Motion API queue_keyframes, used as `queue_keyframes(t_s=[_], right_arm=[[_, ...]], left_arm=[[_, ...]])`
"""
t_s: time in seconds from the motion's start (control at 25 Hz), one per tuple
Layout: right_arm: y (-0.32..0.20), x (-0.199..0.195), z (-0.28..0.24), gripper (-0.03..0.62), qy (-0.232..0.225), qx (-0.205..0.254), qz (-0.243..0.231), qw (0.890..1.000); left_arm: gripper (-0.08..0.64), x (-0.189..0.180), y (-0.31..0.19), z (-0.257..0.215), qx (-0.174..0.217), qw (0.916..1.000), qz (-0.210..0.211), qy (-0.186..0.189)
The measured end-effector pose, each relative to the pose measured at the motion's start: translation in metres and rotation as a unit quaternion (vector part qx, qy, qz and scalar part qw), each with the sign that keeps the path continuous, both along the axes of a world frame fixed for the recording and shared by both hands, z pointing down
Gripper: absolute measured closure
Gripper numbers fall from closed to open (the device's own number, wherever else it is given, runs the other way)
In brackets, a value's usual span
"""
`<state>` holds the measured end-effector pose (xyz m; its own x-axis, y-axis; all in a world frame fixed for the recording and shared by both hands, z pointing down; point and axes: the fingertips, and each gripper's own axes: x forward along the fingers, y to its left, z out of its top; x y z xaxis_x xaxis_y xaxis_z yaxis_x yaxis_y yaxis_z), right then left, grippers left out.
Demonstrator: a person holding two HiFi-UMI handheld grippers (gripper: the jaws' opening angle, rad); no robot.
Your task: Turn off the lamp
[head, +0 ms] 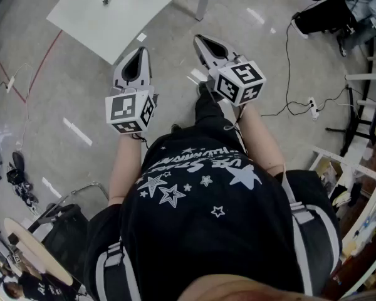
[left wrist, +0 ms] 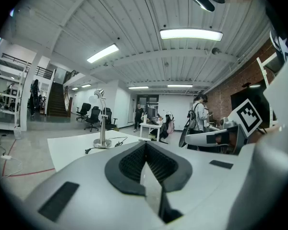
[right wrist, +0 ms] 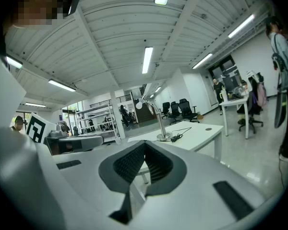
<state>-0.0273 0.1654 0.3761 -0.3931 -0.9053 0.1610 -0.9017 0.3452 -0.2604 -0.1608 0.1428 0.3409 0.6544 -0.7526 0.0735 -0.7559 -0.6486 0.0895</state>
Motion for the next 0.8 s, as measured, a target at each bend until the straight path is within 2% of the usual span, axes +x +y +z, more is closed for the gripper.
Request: queue_keyframes(t_s=[0.2, 0.64, 0.8], right_arm=[[-0.038, 0.029, -0.005, 0.588, -0.007, 0.001, -0.003, 1.0], [-0.129, 0.091, -0.005, 0.586, -0.028, 0.002, -0.055, 0.998], [-0.151, 0.11, -0.006, 0.587, -0.03, 0.0, -0.072, 0.997]], left_arm=[[0.549, 0.021, -0.027, -0.003, -0.002, 1.0, -0.005, 0.004], [0.549, 0.078, -0.098, -0.004, -0.004, 0.9982, -0.056, -0.021], [0.549, 0.095, -0.115, -0.006, -0.004, 0.9974, -0.07, -0.018]])
